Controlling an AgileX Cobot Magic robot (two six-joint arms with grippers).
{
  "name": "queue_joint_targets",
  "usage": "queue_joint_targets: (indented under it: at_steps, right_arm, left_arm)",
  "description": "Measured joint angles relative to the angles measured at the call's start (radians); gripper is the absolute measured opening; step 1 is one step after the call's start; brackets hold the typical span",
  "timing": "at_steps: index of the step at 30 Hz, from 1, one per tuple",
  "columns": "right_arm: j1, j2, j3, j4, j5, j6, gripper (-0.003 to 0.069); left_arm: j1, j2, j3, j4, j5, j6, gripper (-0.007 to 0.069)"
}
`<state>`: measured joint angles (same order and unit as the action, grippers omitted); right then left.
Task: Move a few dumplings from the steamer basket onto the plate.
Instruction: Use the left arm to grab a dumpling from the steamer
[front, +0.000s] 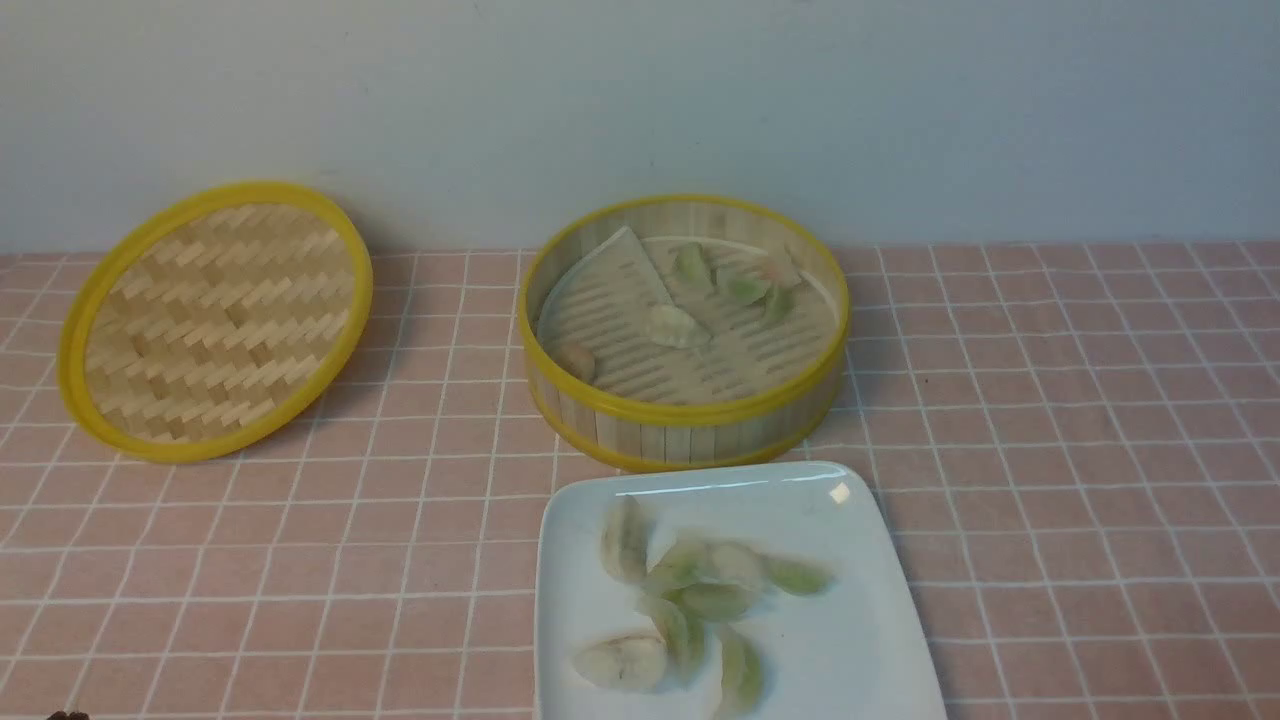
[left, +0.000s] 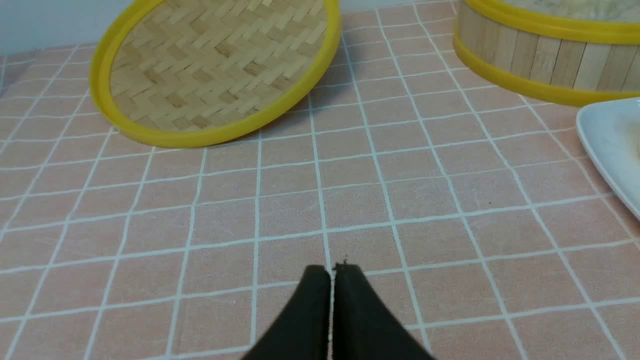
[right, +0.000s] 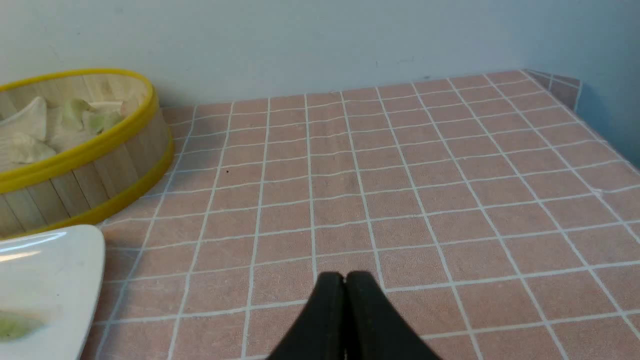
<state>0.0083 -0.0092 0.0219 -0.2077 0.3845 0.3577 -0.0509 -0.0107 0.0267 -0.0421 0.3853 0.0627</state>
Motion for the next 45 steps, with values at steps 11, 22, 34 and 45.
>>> queue_joint_targets:
  at_steps: [11, 22, 34, 45]
  right_arm:
    - [0.0, 0.0, 0.0, 0.0, 0.0, 0.0, -0.0014]
    - [0.0, 0.0, 0.0, 0.0, 0.0, -0.001, -0.0014]
    - [0.0, 0.0, 0.0, 0.0, 0.0, -0.002, -0.0014]
    - [0.0, 0.0, 0.0, 0.0, 0.0, -0.002, -0.0014]
  left_arm:
    - [0.0, 0.0, 0.0, 0.0, 0.0, 0.0, -0.0006]
    - [0.0, 0.0, 0.0, 0.0, 0.0, 0.0, -0.0006]
    - [0.0, 0.0, 0.004, -0.346, -0.343, -0.079, -0.0006]
    - [0.0, 0.005, -0.194, -0.502, -0.611, -0.141, -0.0006]
